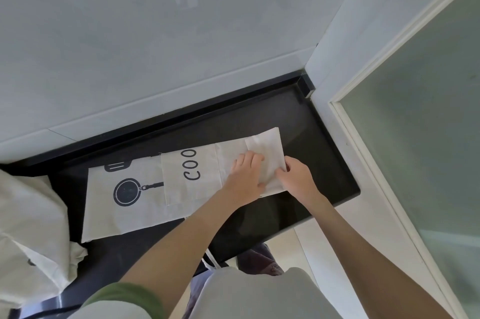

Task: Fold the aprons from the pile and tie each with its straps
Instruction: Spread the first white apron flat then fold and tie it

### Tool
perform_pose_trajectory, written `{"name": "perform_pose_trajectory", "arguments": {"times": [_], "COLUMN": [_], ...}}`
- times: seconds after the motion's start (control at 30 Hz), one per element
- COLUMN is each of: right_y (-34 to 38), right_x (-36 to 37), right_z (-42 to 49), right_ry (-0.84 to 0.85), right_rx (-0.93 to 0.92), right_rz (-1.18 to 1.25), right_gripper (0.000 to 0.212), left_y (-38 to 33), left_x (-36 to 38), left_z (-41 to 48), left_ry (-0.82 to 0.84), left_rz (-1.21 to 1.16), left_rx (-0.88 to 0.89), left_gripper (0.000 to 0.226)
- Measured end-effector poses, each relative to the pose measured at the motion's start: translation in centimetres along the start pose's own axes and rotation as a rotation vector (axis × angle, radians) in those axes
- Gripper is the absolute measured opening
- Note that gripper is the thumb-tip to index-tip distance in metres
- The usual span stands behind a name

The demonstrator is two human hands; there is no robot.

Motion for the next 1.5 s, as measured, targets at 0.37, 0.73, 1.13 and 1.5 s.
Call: {"name": "perform_pose_trajectory", "arguments": {"times": [0.37,0.73,1.13,1.5], "right_y": [5.2,4.8,3.8,3.7], "right_x": [3.0,7.0,8.8,8.2], "right_z": [-3.0,-5.1,-4.8,-4.2], "right_ry": [0.188,0.153,-0.025,-0.015], "right_rx": [-0.211,-0.602,-0.508,-0.422], "right_rz": [0.124,-0.176,-0.149,-0.186], "right_gripper": [0.011,0.096,0.088,0.080], "left_y": [0.6,4.5,6.5,6.6], "left_x": [-2.4,-1.9,-3.6,-2.4], "left_z": [-0.1,-3.8,-3.6,-4.3], "left_ry": [-0.050,-0.226,-0.250,-0.124], "left_rz": [-0.886,-1.487,-1.337,-1.544], "left_rx": [-0.688,-0.960,-0.893,-0.868], "left_gripper": [0.050,0.021,0.030,0.023]}}
Point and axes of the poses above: each hand's wrist, its own z-axis towards the middle knuckle, its own x-axis out of the palm, y = z × x, the point moved 6 cm from there along z, towards the middle knuckle, and after that the axes turned 9 degrees about x, right-handed, at the moved point
